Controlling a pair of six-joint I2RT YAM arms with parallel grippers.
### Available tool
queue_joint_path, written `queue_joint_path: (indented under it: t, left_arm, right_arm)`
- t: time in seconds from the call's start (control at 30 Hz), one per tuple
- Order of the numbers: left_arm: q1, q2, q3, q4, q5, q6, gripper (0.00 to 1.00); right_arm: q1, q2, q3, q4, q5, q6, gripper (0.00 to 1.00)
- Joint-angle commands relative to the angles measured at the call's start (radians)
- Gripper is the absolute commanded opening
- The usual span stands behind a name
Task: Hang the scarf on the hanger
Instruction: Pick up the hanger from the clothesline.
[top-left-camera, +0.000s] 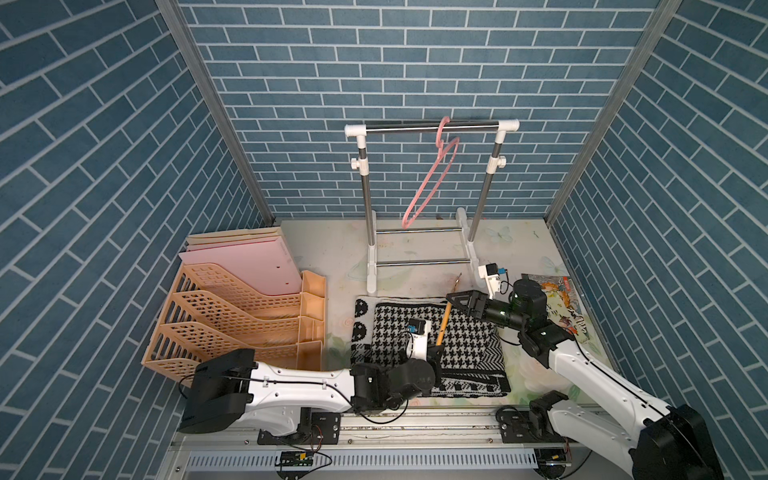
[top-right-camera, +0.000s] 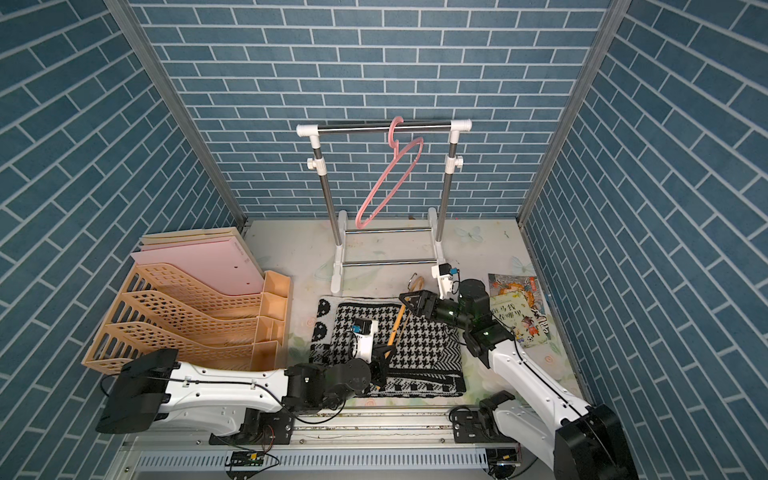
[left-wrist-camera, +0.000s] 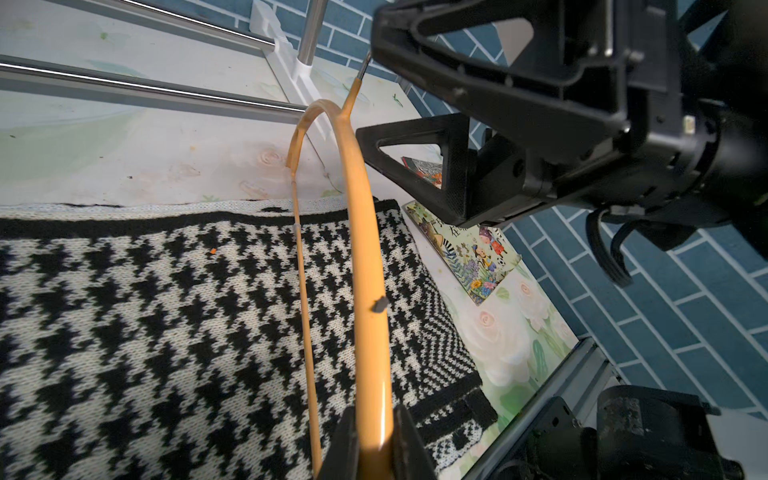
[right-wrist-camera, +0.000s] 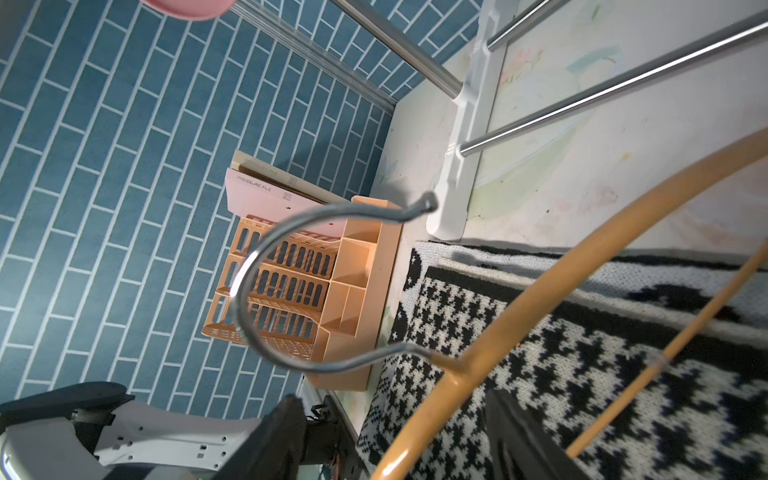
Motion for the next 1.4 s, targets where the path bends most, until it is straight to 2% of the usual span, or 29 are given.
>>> queue_joint_path:
  t: [0.0, 0.2, 0.43, 0.57, 0.6, 0.67, 0.7, 0.73, 0.77, 0.87, 0.97, 1.03, 1.1, 1.23, 1.37]
  left_arm:
    - [-0.012, 0.022, 0.019, 0.000, -0.002, 0.006, 0.00]
    - [-0.028, 0.060, 0.049, -0.011, 0.010, 0.067, 0.00]
    - [-0.055, 0.124, 0.083, -0.033, 0.009, 0.098, 0.00]
    - [-0.057, 0.111, 0.064, -0.019, 0.018, 0.098, 0.00]
    - [-0.057, 0.107, 0.060, -0.010, 0.032, 0.104, 0.06]
    - [-0.057, 0.095, 0.063, -0.005, 0.058, 0.121, 0.51]
    - [-0.056, 0.081, 0.066, -0.013, 0.067, 0.120, 0.68]
    - [-0.055, 0.057, 0.068, -0.022, 0.077, 0.118, 0.90]
    - [-0.054, 0.005, 0.062, -0.025, 0.091, 0.124, 0.99]
    - [-0.017, -0.166, -0.002, -0.018, 0.123, 0.112, 1.00]
    - [0.131, -0.333, -0.091, -0.045, 0.260, 0.029, 0.98]
    - [0.209, -0.394, -0.118, -0.105, 0.264, 0.014, 0.95]
    - [0.302, -0.425, -0.152, -0.160, 0.296, 0.007, 0.94]
    - [0.573, -0.445, -0.290, -0.112, 0.510, -0.021, 0.87]
    - [0.714, -0.419, -0.331, -0.089, 0.614, 0.000, 0.83]
  right_arm:
    - [0.018, 0.013, 0.044, -0.165, 0.055, -0.022, 0.66]
    - [0.023, 0.056, 0.069, -0.199, 0.074, -0.036, 0.49]
    - [0.024, 0.080, 0.077, -0.206, 0.069, -0.031, 0.12]
    - [0.023, 0.073, 0.085, -0.233, 0.072, -0.035, 0.03]
    - [0.023, 0.073, 0.085, -0.234, 0.069, -0.037, 0.00]
    - [0.023, 0.070, 0.078, -0.236, 0.062, -0.040, 0.00]
    - [0.025, 0.067, 0.069, -0.231, 0.054, -0.040, 0.00]
    - [0.024, 0.060, 0.059, -0.223, 0.052, -0.041, 0.00]
    - [0.023, 0.053, 0.048, -0.204, 0.039, -0.040, 0.00]
    - [0.023, 0.019, -0.007, -0.092, -0.043, -0.023, 0.00]
    - [0.023, -0.016, -0.056, -0.005, -0.092, -0.005, 0.00]
    - [0.025, -0.029, -0.081, 0.073, -0.139, 0.026, 0.00]
    - [0.025, -0.044, -0.107, 0.166, -0.173, 0.068, 0.00]
    - [0.032, -0.019, -0.126, 0.372, -0.227, 0.175, 0.00]
    - [0.076, 0.067, -0.118, 0.566, -0.236, 0.271, 0.00]
